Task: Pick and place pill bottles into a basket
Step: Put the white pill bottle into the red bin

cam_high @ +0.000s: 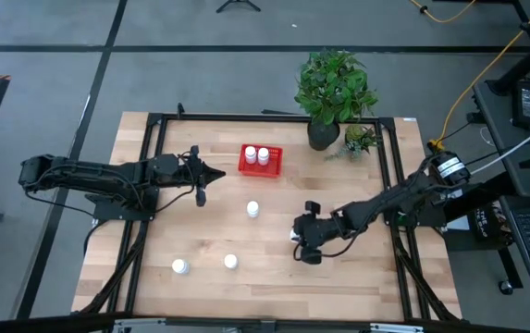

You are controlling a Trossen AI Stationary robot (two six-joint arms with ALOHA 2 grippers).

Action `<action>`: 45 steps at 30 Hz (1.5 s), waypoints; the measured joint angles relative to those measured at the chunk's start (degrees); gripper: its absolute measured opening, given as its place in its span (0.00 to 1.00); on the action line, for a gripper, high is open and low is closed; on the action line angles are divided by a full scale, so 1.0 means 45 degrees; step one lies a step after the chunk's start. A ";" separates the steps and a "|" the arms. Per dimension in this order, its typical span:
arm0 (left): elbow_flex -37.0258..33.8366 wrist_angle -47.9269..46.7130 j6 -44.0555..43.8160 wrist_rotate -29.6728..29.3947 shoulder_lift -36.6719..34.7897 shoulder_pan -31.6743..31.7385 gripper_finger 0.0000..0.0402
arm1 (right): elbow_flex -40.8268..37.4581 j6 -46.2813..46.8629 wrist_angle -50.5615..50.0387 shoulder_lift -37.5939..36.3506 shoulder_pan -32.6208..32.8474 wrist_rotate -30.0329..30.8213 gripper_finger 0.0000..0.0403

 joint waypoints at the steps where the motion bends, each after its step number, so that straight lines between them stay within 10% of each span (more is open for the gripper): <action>1: 0.0000 0.0004 0.0000 -0.0001 0.0000 0.0000 0.01 | 0.0000 -0.0003 0.0019 -0.0016 -0.0053 -0.0167 0.37; 17: 0.0000 -0.0328 0.0005 -0.0001 0.0005 0.0000 0.01 | -0.0024 -0.3887 0.0127 -0.1859 -0.1135 -0.0464 0.37; 32: 0.0000 -0.0395 0.0005 -0.0001 0.0005 0.0000 0.02 | -0.0024 -0.9113 0.2843 -0.1994 -0.6302 -0.4910 0.37; 45: 0.0000 -0.0205 0.0699 -0.0579 0.0005 0.0000 0.02 | -0.0014 -0.9541 0.4134 -0.1852 -0.8546 -0.4973 0.37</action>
